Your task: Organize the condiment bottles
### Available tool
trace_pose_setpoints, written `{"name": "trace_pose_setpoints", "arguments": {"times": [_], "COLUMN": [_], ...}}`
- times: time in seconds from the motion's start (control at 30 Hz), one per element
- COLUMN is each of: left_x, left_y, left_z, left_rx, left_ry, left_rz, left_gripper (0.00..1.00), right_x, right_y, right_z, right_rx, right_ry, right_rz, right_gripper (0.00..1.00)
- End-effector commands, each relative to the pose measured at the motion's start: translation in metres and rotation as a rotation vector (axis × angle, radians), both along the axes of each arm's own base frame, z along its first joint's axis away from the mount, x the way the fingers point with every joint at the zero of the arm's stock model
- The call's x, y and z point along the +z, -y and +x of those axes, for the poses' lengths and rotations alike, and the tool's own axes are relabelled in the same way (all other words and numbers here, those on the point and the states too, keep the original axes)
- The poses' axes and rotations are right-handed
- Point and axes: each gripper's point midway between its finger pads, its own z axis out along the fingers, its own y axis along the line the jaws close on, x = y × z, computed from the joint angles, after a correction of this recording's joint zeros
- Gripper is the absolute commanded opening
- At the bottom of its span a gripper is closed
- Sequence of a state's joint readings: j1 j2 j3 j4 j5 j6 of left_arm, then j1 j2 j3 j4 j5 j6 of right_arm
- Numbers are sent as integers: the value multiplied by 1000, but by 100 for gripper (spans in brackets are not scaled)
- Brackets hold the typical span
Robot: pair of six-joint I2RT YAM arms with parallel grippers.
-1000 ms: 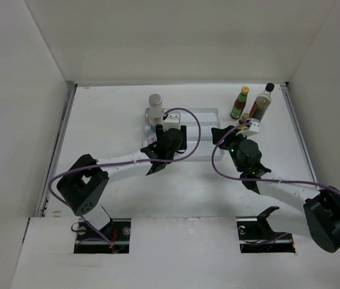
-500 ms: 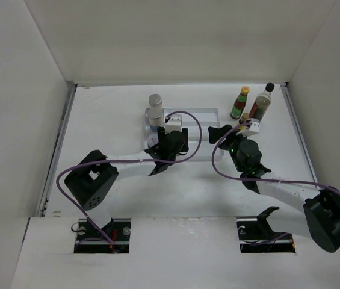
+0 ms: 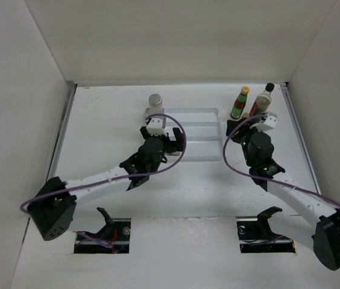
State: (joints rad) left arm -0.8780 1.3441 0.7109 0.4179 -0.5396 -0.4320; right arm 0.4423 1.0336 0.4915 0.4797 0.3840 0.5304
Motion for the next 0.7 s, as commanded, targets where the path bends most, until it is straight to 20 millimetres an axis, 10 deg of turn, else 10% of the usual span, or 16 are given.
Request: {"name": "trace_pose_setpoints", "arguments": {"times": [0.0, 0.17, 0.37, 0.53, 0.67], "left_x": [58, 80, 67, 32, 16], "left_y": [-5, -38, -104, -169, -177], "left_z": [-19, -46, -68, -72, -70], "left_rx": [-69, -66, 80, 307, 353], "left_ry": [135, 204, 259, 249, 222], "left_rz": [-165, -251, -314, -296, -309], "left_gripper": [99, 99, 99, 99, 99], "right_x": [34, 27, 5, -13, -23], "right_y": [33, 81, 89, 86, 94], "right_z": [5, 17, 47, 72, 89], "right_rx": [-110, -254, -266, -254, -272], "right_ry": [2, -131, -261, -330, -346], "right_rz": [-37, -135, -248, -293, -293], "right_gripper": [54, 41, 88, 85, 74]}}
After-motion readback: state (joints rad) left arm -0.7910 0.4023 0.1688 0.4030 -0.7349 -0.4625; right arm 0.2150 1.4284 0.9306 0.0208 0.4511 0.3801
